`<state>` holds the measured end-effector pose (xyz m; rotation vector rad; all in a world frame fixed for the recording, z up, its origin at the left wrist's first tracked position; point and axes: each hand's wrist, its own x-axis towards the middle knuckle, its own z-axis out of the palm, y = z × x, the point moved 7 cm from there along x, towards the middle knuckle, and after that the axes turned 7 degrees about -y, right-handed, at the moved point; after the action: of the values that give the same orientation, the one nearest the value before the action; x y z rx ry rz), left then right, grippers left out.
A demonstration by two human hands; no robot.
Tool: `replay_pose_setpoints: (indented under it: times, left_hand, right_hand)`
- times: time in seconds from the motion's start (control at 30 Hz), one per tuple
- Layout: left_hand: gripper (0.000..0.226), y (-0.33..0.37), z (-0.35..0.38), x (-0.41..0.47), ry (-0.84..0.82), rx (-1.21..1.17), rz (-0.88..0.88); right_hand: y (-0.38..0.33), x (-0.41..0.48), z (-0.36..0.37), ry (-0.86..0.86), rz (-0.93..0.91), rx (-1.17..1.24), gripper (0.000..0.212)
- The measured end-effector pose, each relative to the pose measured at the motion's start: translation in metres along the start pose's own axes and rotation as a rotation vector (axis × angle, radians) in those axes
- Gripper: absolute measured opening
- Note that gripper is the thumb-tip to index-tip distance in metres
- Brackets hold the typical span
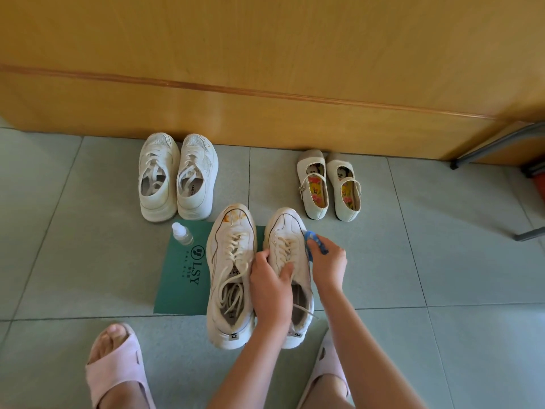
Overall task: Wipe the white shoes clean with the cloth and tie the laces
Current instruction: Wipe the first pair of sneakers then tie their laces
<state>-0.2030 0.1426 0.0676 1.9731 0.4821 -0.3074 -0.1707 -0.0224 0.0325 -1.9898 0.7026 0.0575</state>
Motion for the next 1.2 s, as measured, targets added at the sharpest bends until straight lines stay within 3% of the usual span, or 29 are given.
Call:
replay_pose_setpoints:
  times: [0.13,0.23,0.5,0.83,1.0,1.2]
  left_hand:
    - [0.051,-0.002,0.001,0.001,-0.018,0.014,0.005]
    - [0.049,-0.002,0.002,0.002,-0.02,0.013,0.009]
    - [0.054,0.0,0.001,0.001,-0.009,0.111,0.019]
    - [0.054,0.001,0.001,-0.003,0.048,0.065,-0.005]
    - [0.049,0.001,0.001,-0.002,0.074,-0.006,-0.016]
    - [0.043,0.0,0.0,-0.003,0.089,-0.033,-0.027]
  right_hand:
    - [-0.006,0.012,0.005,0.01,0.064,0.048,0.017]
    - [-0.03,0.031,0.014,-0.037,0.01,0.018,0.023]
    - [-0.088,0.057,0.055,-0.324,-0.293,-0.358,0.022]
    - [-0.102,0.03,0.096,-0.59,-0.731,-1.008,0.022]
    - [-0.102,0.017,0.105,-0.686,-0.769,-1.169,0.022]
    - [-0.093,0.007,0.109,-0.745,-0.768,-1.193,0.017]
